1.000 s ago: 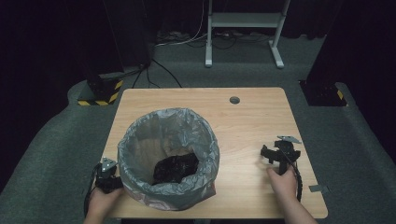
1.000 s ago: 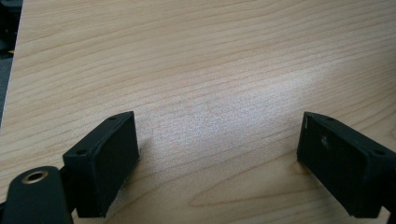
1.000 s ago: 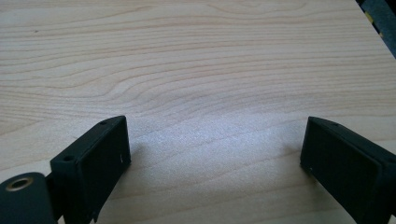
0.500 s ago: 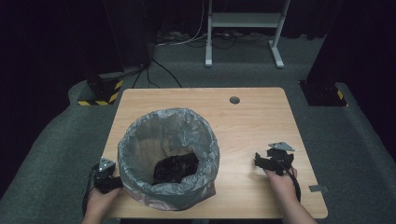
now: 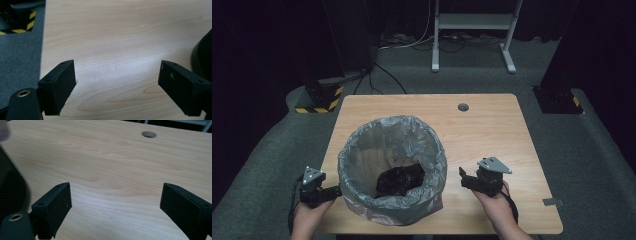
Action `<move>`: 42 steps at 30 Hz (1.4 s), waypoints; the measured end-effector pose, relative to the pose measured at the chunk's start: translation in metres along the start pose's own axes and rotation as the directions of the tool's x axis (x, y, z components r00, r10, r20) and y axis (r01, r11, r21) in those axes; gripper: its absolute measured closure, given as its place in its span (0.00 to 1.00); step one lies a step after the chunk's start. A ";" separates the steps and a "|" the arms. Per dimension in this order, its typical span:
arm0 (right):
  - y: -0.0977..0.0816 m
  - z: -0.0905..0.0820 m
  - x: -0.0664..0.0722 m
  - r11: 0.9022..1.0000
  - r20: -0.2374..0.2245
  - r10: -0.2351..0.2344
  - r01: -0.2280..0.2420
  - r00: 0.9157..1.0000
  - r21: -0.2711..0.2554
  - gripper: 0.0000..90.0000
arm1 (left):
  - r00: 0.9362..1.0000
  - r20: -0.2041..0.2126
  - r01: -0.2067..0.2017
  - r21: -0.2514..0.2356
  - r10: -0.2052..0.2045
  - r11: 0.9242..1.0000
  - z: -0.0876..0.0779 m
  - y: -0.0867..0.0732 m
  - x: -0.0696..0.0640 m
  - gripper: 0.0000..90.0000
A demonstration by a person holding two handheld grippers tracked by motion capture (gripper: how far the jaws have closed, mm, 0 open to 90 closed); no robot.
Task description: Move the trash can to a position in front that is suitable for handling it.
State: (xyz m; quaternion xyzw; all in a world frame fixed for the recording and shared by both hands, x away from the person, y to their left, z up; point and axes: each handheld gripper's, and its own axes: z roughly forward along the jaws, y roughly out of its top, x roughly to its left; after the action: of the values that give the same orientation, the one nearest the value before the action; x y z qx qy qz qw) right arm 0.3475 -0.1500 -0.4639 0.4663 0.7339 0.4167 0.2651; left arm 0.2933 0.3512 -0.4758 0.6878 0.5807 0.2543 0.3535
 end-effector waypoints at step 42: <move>0.011 -0.008 0.038 0.998 -0.059 -0.042 0.039 0.997 -0.046 0.15 | 0.988 0.090 -0.127 -0.012 0.128 0.992 -0.021 0.046 -0.099 0.25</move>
State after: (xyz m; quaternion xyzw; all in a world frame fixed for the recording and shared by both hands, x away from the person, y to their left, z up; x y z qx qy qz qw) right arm 0.3305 -0.1163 -0.4504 0.4326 0.7413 0.4415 0.2616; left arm 0.2867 0.2551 -0.4205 0.7333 0.5182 0.2468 0.3645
